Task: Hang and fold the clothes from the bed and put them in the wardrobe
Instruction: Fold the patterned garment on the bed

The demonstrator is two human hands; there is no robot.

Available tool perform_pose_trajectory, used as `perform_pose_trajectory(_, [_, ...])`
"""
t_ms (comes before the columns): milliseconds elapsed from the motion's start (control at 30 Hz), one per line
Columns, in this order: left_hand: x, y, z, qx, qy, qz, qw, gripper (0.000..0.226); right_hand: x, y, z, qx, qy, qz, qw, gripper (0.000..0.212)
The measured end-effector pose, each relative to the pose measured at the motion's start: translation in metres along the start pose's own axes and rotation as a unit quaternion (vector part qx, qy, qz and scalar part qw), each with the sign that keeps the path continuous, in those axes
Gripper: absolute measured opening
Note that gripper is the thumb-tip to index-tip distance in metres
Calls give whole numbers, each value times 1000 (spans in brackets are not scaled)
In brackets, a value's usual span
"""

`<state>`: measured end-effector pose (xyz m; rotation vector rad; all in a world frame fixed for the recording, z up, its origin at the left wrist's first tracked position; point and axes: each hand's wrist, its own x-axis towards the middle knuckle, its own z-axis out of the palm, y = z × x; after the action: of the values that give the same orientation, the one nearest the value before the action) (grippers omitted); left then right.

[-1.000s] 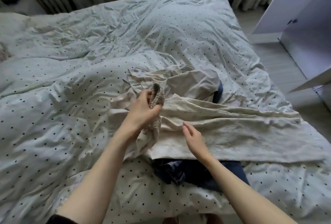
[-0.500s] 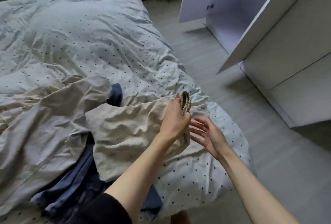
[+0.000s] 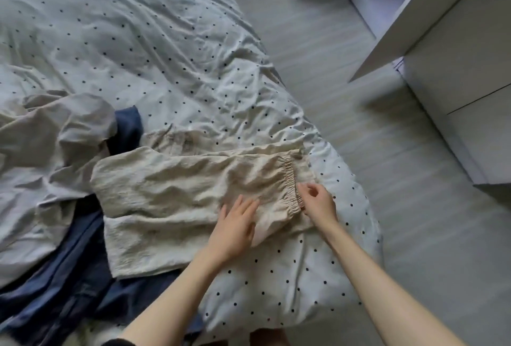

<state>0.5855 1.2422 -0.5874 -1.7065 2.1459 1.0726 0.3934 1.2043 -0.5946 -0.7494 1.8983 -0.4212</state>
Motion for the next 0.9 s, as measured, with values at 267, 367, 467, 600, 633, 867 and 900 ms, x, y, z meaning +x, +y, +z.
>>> perform_pose_trajectory(267, [-12, -34, 10, 173, 34, -20, 984, 59, 22, -25, 27, -295, -43, -17, 954, 54])
perform_pose_trajectory(367, [-12, -35, 17, 180, 19, -23, 983, 56, 23, -23, 26, -310, -21, 2, 950, 62])
perform_pose_trajectory(467, [-13, -35, 24, 181, 18, -26, 983, 55, 23, -23, 26, -287, -19, 8, 958, 66])
perform_pose_trajectory(600, [-13, -38, 26, 169, 34, -26, 985, 55, 23, -21, 31, -215, -27, 2, 976, 64])
perform_pose_trajectory(633, [-13, -39, 25, 157, 37, -28, 986, 55, 23, -22, 30, -203, -18, -1, 979, 56])
perform_pose_trajectory(867, [-17, -52, 11, 118, 26, -27, 992, 57, 18, -16, 4, -158, 132, -37, 978, 33])
perform_pose_trajectory(900, [-16, -53, 9, 120, 22, -32, 992, 57, 21, -16, 1, -173, 133, -31, 976, 34])
